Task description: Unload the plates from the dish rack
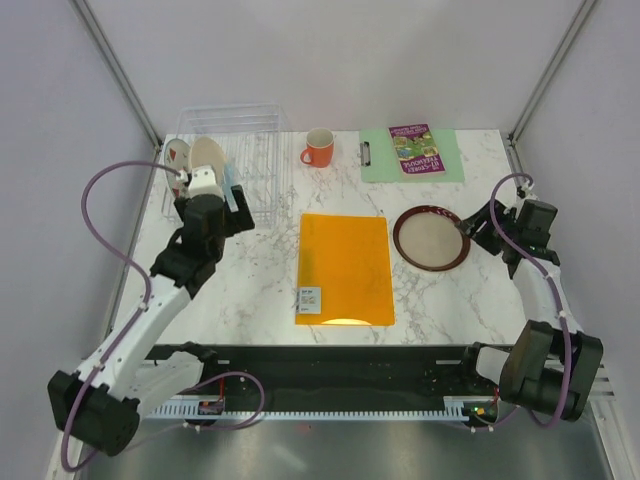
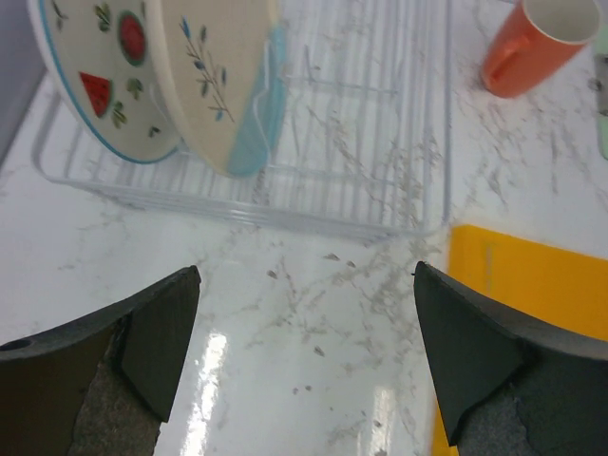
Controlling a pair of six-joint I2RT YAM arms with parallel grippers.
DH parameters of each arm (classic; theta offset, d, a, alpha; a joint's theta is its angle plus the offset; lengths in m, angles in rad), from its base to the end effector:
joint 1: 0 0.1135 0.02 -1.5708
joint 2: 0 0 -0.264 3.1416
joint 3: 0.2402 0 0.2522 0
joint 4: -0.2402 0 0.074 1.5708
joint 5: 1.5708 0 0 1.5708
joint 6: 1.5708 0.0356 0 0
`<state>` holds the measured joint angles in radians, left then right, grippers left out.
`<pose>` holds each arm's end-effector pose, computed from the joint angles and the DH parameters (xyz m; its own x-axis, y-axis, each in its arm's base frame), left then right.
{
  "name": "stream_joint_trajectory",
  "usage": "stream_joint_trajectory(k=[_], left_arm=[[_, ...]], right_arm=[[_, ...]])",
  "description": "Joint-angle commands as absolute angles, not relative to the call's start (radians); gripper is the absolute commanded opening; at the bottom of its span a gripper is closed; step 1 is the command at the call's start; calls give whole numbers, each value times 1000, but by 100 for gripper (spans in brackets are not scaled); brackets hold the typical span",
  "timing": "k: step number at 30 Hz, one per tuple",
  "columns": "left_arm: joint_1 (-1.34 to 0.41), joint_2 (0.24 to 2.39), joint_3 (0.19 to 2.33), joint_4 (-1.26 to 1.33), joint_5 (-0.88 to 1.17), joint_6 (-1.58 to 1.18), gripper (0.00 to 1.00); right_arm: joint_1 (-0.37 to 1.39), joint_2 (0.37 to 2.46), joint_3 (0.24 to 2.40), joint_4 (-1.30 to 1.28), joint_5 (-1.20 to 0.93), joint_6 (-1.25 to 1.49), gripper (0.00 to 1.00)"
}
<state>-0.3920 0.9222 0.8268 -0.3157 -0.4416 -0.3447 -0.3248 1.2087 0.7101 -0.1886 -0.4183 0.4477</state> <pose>0.1975 -0.0652 0.3178 -0.3419 -0.1892 -0.9205 -0.1405 0.9788 -0.1490 0.2441 -0.0669 0.2284 -0.5445 0.6008 -0.5853 0.2549 0.7833 0.5669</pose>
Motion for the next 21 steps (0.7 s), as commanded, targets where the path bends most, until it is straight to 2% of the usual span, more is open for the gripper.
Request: stream_joint_trajectory(k=[1,9,20,21], left_arm=[[-315,1078,992,-259,-641,-180,100],[-138,1366,1140,-121,-637,-121,96],[-94,1703,1391,-74,-640,-69,91],[-94,1718,1400,-75,-637,-74,86]], right_arm=[[-322,1117,712,-199,-498,428,63],[-322,1161,726,-213,-525,393,64],[-321,1209,764,-193,-558,410,64],[-321,1206,768,-193,-558,408,64]])
